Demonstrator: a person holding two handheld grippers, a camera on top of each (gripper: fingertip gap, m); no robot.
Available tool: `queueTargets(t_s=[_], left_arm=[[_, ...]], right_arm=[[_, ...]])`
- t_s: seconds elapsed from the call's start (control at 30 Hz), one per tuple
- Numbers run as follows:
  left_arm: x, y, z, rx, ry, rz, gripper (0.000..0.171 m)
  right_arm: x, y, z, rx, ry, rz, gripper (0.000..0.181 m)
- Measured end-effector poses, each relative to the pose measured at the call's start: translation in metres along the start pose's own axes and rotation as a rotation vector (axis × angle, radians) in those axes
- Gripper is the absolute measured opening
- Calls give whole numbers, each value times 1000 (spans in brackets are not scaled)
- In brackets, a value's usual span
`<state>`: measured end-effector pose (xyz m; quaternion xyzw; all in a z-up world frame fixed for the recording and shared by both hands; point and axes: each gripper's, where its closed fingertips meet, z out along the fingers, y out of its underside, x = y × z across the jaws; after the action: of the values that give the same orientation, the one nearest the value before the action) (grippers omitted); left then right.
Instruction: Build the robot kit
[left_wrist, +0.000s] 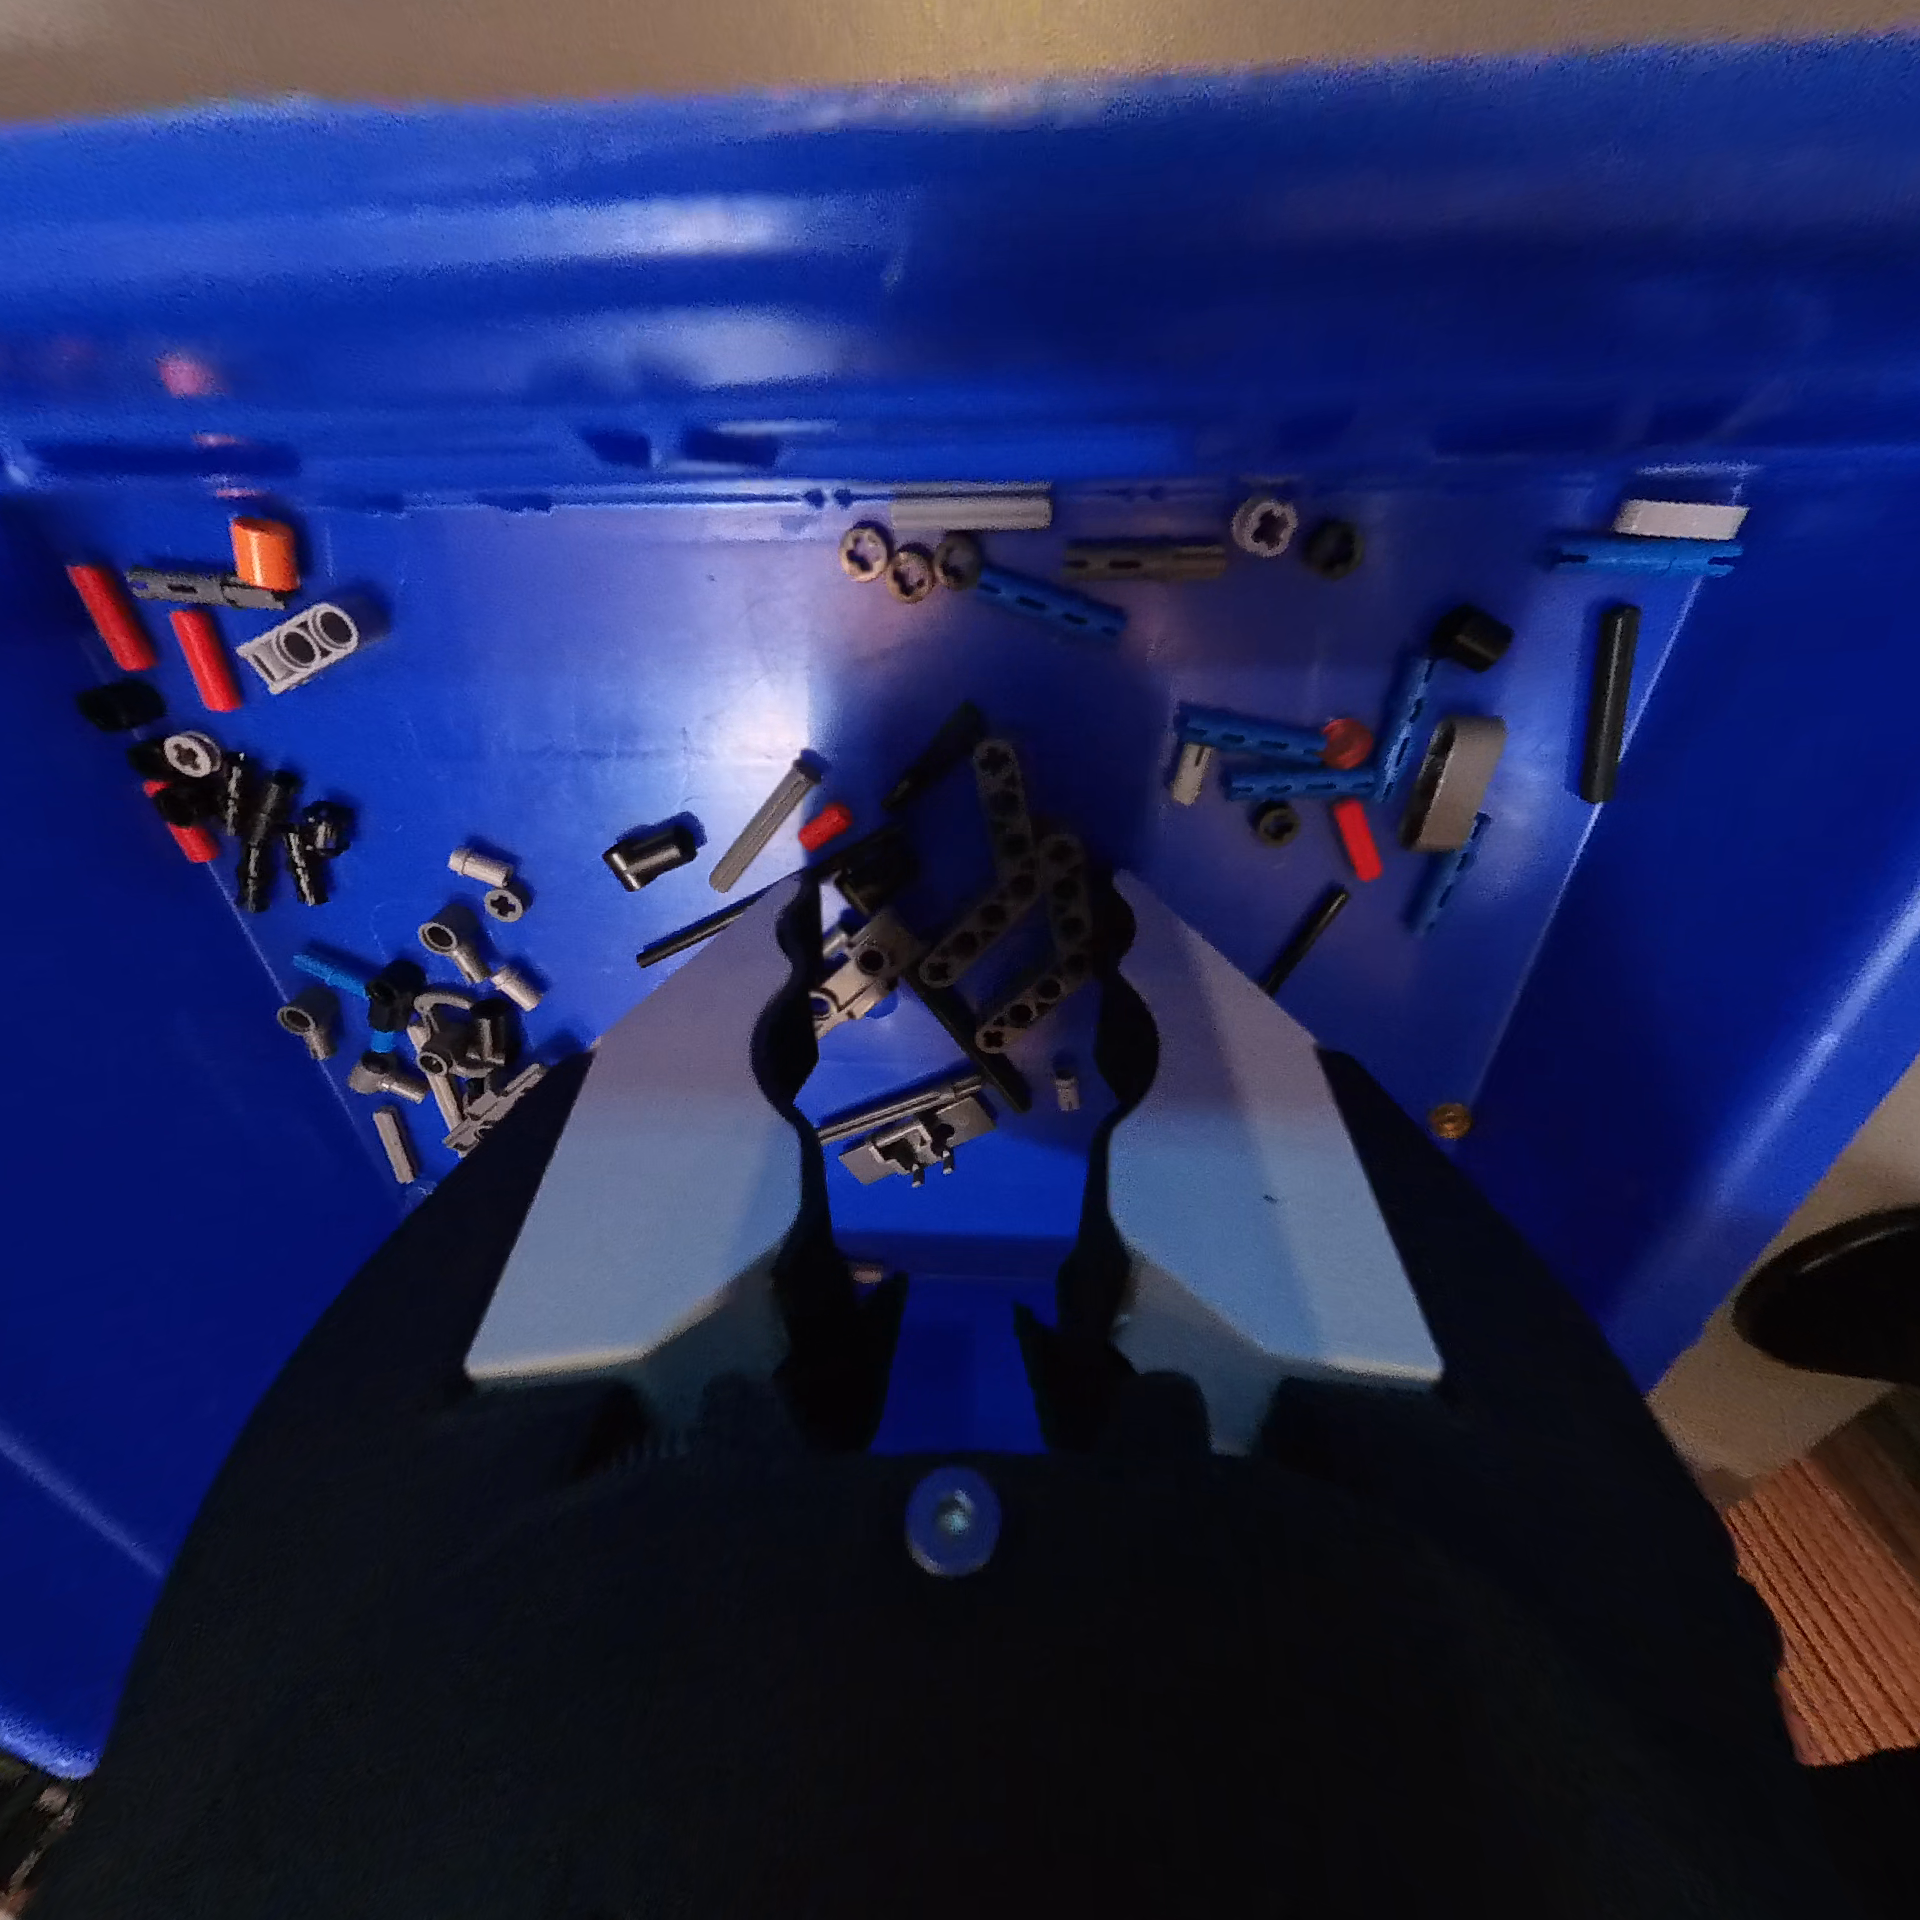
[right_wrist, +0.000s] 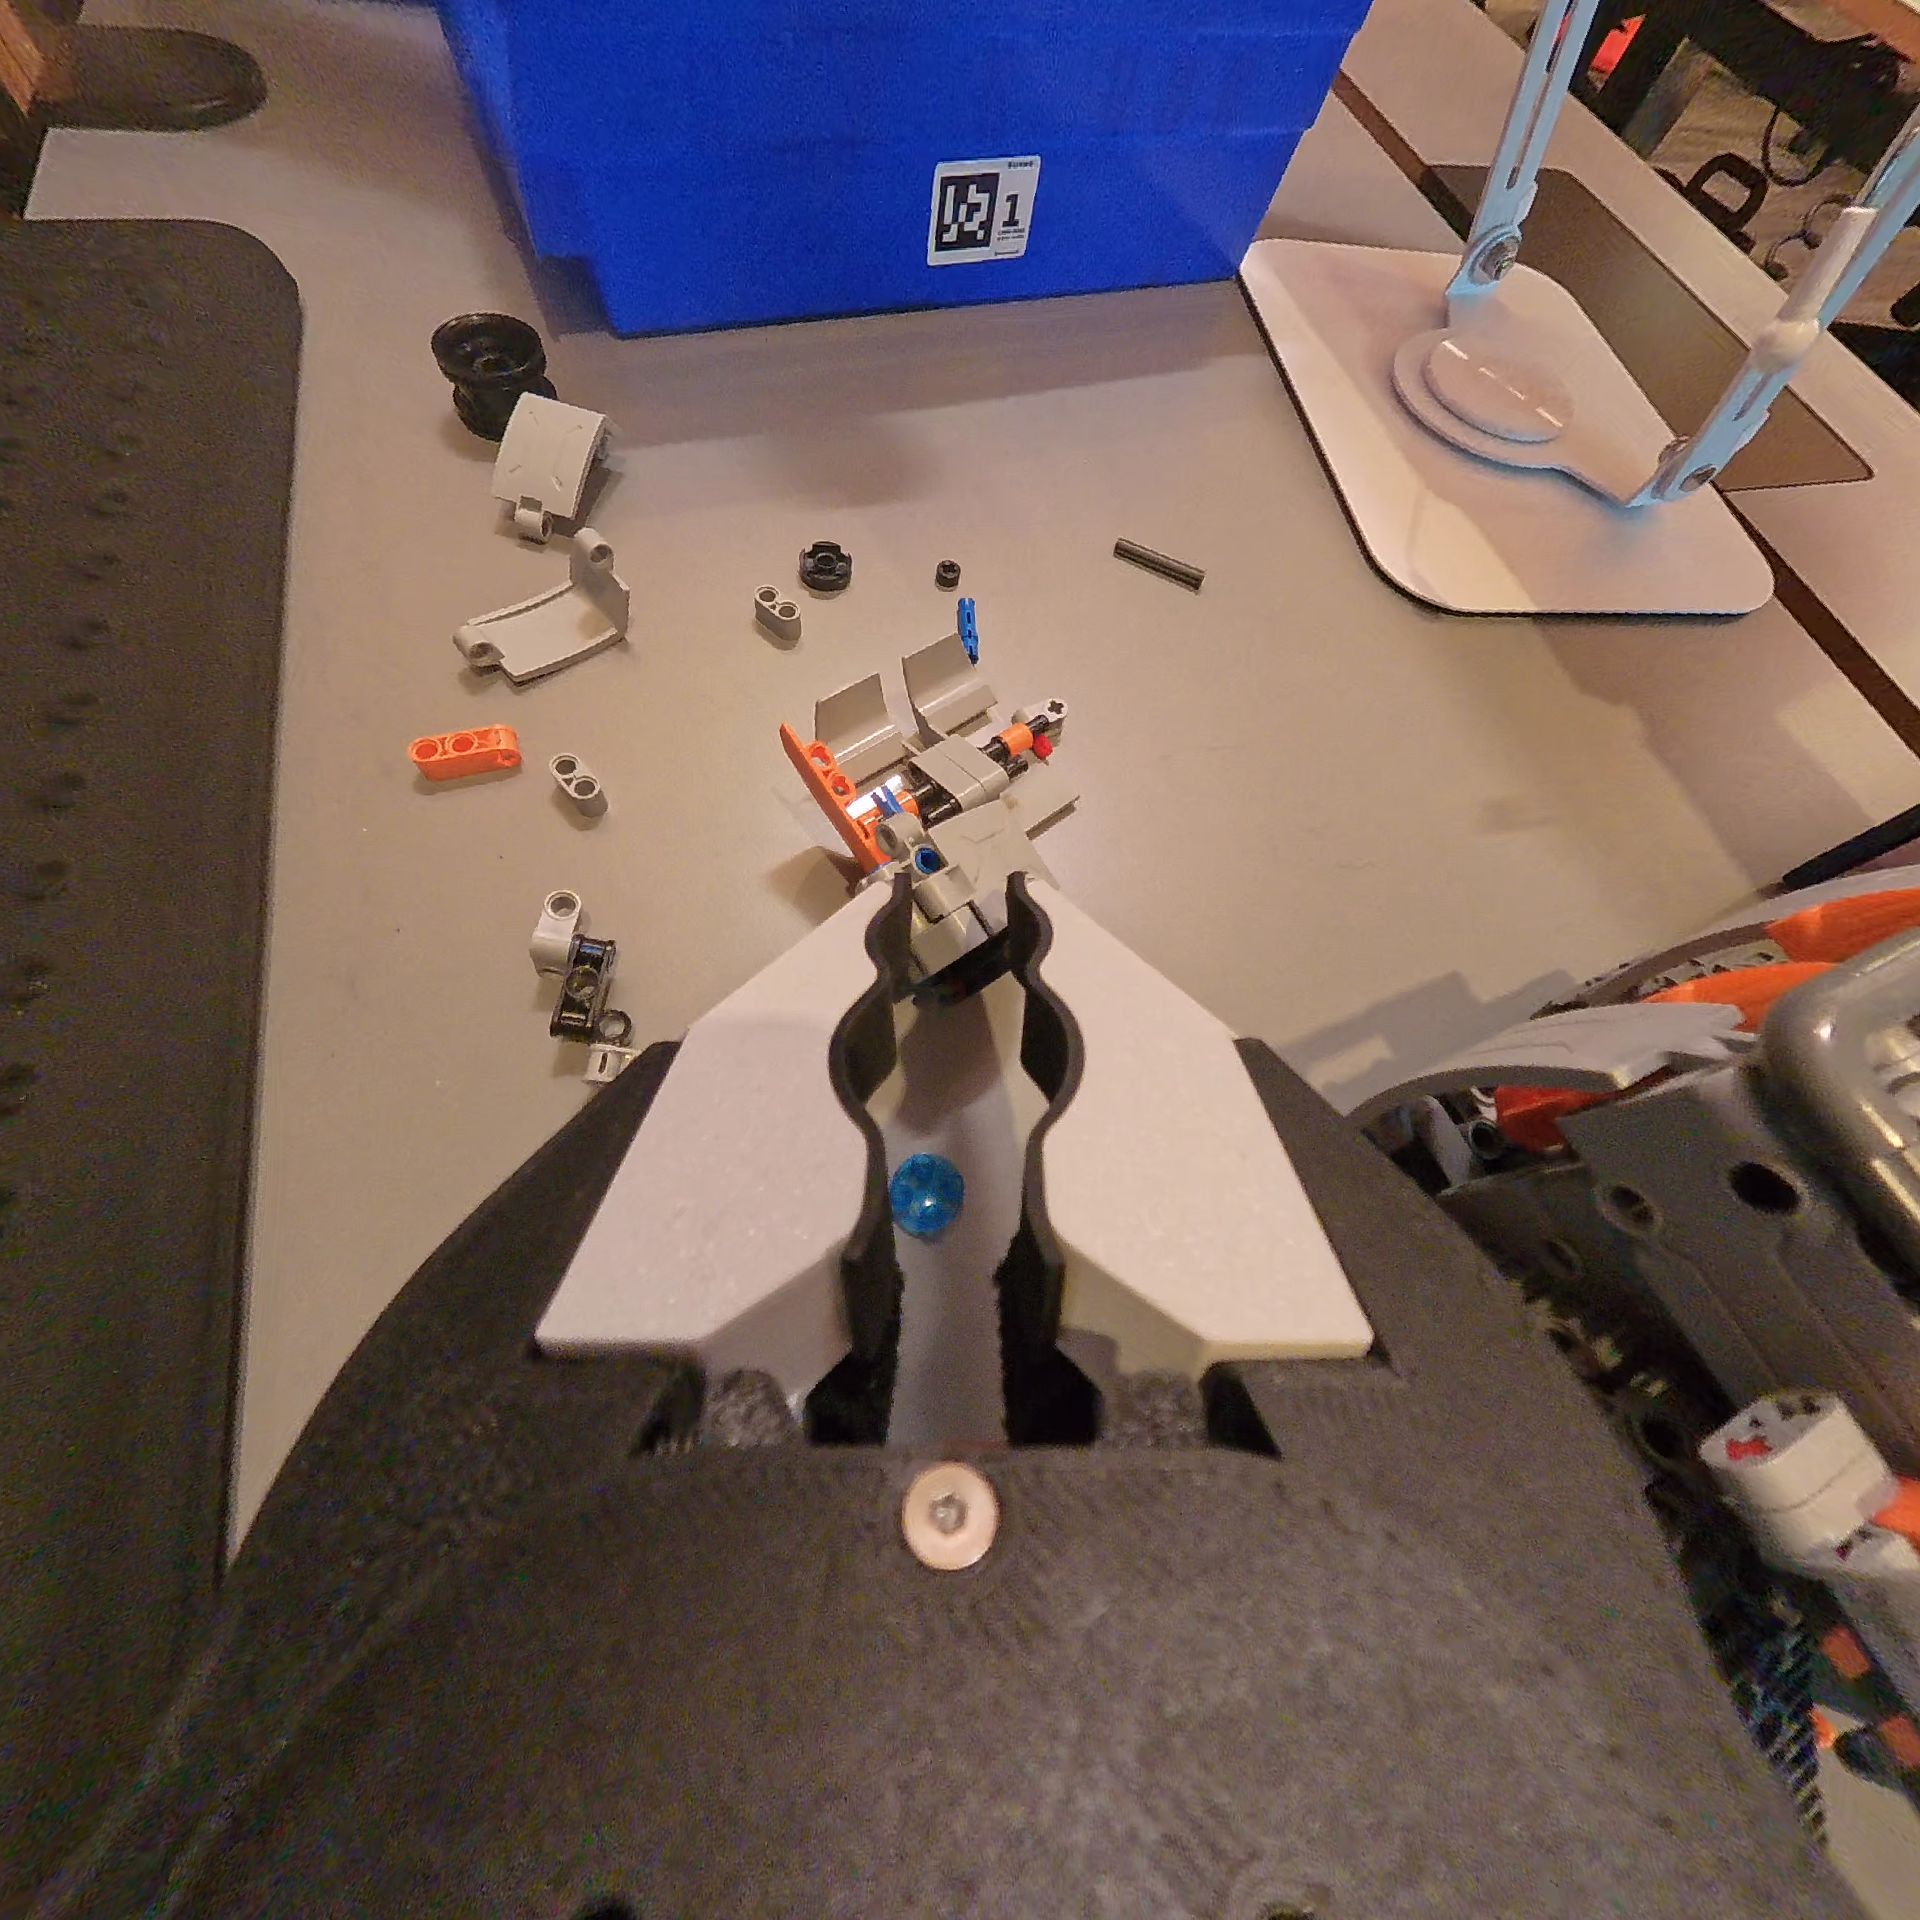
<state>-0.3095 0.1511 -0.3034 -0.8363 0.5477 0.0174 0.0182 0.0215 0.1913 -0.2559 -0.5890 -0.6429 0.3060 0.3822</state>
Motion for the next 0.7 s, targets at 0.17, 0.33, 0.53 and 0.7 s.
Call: queueTargets(t_s=[0.17, 0.33, 0.53, 0.7], left_arm=[[-25, 12, -1, -6, -83, -50, 30], [-53, 18, -11, 52, -174, -126, 26], [-12, -6, -29, 188, 0, -87, 60], [30, -28, -13, 171, 87, -47, 106]], right_arm=[[0, 0, 0, -1, 0, -1, 16], [1, 0, 0, 3, 2, 0, 16], [1, 0, 0, 9, -4, 7, 16], [1, 0, 0, 8, -4, 9, 16]])
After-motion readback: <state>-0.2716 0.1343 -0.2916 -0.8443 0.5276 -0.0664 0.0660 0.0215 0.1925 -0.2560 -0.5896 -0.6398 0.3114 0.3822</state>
